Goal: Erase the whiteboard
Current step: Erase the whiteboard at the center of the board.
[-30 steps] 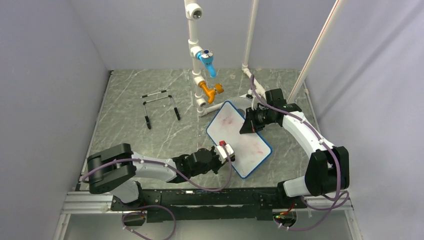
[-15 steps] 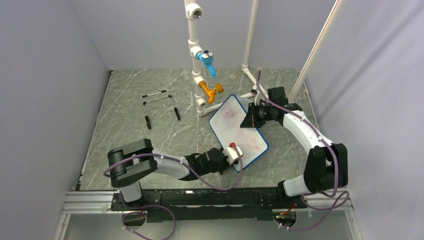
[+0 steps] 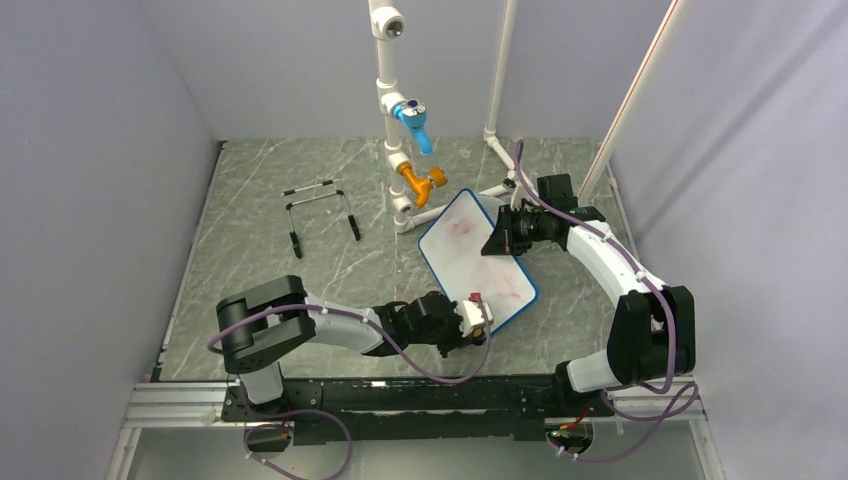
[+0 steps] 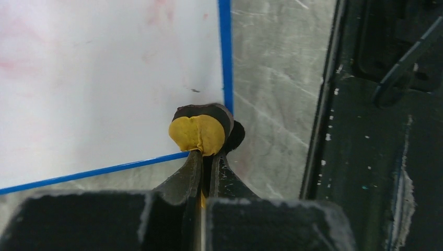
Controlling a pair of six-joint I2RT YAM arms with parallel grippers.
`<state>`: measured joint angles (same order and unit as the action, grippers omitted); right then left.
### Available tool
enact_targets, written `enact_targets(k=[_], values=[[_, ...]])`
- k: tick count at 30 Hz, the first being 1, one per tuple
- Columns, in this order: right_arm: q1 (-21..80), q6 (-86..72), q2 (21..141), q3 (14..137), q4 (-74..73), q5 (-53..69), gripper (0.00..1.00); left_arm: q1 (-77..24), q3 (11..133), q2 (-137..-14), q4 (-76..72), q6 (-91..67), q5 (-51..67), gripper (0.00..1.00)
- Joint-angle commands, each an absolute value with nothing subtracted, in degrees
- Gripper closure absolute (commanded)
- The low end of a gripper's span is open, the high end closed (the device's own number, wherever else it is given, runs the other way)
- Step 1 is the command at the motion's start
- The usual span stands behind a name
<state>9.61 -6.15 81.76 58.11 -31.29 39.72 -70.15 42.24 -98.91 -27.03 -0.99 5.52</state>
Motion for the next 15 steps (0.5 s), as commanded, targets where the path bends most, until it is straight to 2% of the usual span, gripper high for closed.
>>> enact_targets(k=[1, 10, 15], values=[[9.70, -6.56, 81.91, 58.22, -25.37, 42.31, 1.00, -71.36, 46.05, -101.66, -23.43, -0.70, 16.89, 1.00], [9.25, -6.59, 81.46, 58.01, -25.25, 42.89, 1.00, -70.99, 47.46, -102.64, -18.37, -0.67, 20.64, 1.00], [9.12, -6.62, 81.29, 57.90, -25.14, 43.22, 1.00, -66.96, 44.08, -100.78, -17.94, -5.19, 12.62, 1.00]])
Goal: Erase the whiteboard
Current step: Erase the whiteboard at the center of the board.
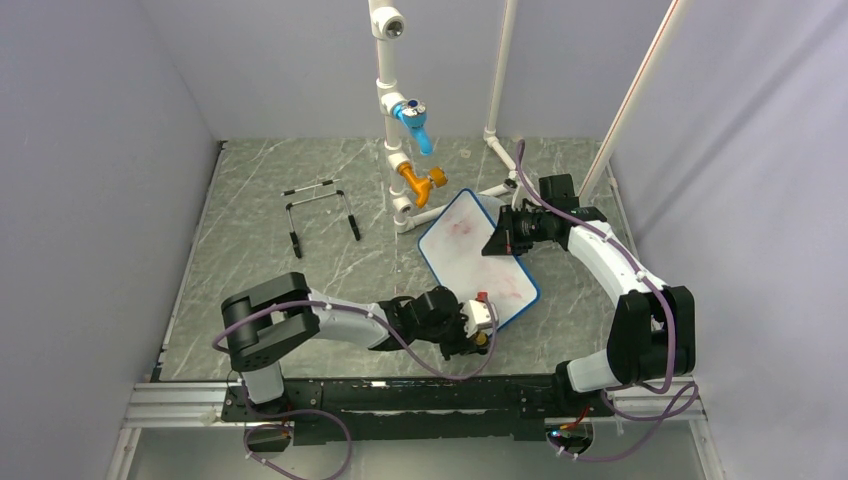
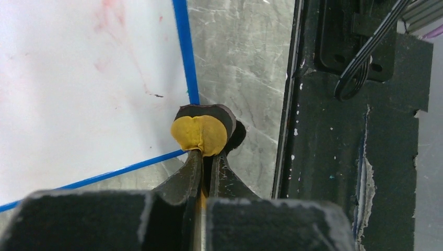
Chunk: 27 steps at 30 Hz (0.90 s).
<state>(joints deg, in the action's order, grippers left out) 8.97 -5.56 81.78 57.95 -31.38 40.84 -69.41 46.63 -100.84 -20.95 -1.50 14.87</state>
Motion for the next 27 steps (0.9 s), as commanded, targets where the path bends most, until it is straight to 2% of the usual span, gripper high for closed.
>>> enact_targets(k=[1, 10, 22, 27], values=[[9.02, -6.60, 81.22, 57.92, -25.14, 43.31, 1.00, -65.38, 43.13, -100.31, -18.07, -6.65, 10.74, 1.00], [8.92, -6.62, 81.13, 57.81, -25.13, 43.51, 1.00, -58.89, 43.60, -98.60, -12.95, -8.76, 5.80, 1.00], [8.79, -6.57, 81.33, 57.84, -25.05, 43.72, 1.00, -64.60, 49.53, -102.18, -8.11, -0.70, 23.26, 1.00], [8.70, -6.59, 81.27, 57.83, -25.08, 43.77, 1.00, -67.40, 52.91, -104.97, -4.63, 1.72, 27.04, 1.00]])
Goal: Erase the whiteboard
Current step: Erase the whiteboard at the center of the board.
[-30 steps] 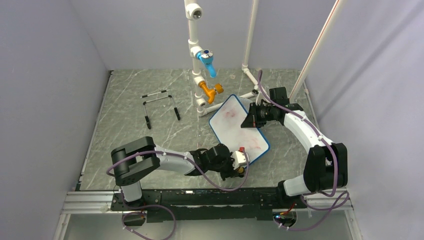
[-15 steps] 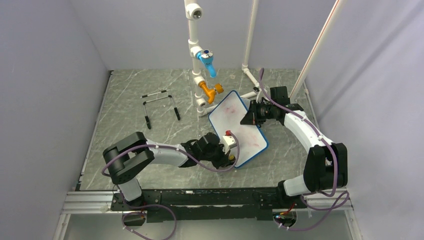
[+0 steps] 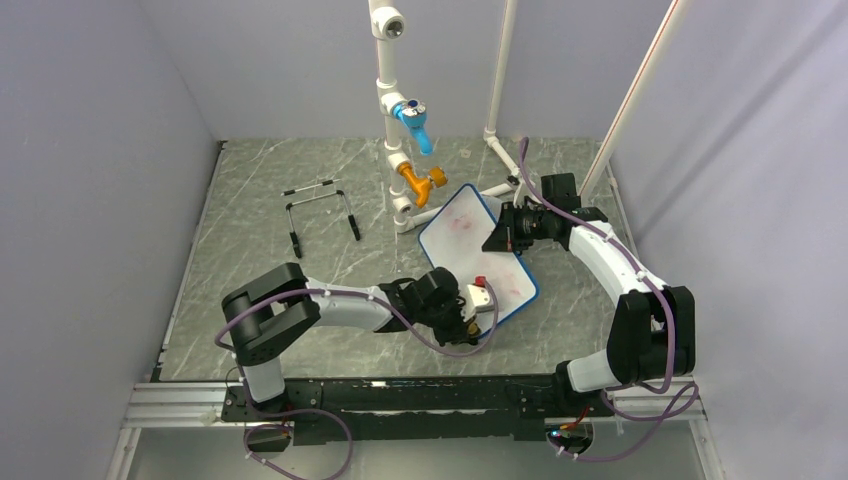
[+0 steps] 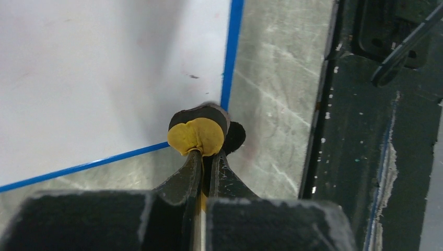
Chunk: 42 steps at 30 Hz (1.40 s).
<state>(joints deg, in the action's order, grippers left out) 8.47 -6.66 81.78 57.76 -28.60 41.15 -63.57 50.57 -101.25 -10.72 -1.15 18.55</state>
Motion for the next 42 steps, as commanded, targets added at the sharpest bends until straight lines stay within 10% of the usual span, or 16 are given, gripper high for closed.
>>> enact_targets(k=[1, 29, 42], values=[[8.66, -6.66, 81.23, 57.82, -24.99, 43.77, 1.00, -67.75, 53.42, -105.02, -4.21, 1.79, 27.14, 1.00], [7.99, -6.45, 80.75, 57.46, -24.87, 44.44, 1.00, -60.33, 38.80, -88.31, -14.72, -5.79, 24.31, 1.00], [7.91, -6.41, 80.74, 57.31, -24.74, 44.36, 1.00, -61.43, 50.81, -96.99, -12.52, -4.56, 30.27, 1.00]])
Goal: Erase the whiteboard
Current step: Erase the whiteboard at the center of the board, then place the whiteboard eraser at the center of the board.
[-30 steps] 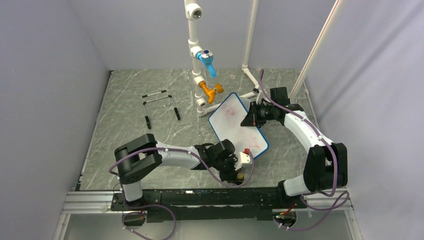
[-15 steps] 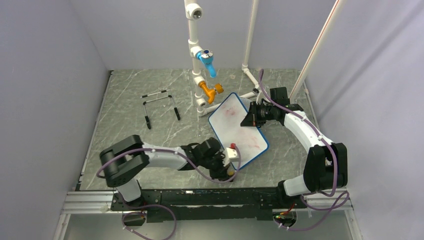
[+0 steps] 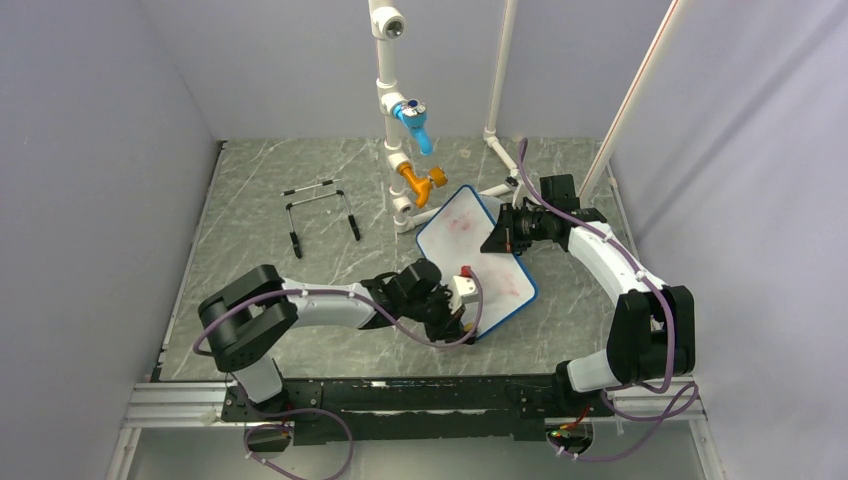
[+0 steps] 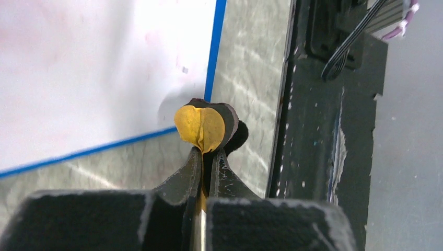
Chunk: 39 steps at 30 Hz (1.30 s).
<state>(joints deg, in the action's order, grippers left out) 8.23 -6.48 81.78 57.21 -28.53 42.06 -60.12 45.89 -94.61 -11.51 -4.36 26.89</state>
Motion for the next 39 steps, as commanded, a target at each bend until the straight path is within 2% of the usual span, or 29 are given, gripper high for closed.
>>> enact_targets(k=[1, 14, 25, 30, 35, 39], values=[[7.91, -6.44, 80.64, 57.33, -24.70, 44.38, 1.00, -61.76, 51.76, -97.86, -11.96, -4.35, 30.62, 1.00], [7.52, -6.99, 80.08, 57.32, -24.38, 45.94, 1.00, -61.79, 53.43, -106.04, -7.36, -3.97, 33.20, 1.00], [7.21, -6.90, 79.55, 57.08, -24.26, 47.72, 1.00, -56.89, 50.86, -108.03, -8.99, -6.77, 30.68, 1.00], [7.21, -6.81, 79.57, 57.06, -24.24, 47.46, 1.00, -57.78, 46.38, -101.16, -11.83, -4.81, 34.53, 1.00], [7.21, -6.68, 79.91, 57.00, -24.26, 47.46, 1.00, -58.36, 44.41, -94.65, -11.79, -3.74, 33.64, 1.00], [7.21, -6.68, 79.85, 56.95, -24.17, 47.46, 1.00, -58.36, 46.36, -94.14, -11.19, -3.33, 31.11, 1.00]])
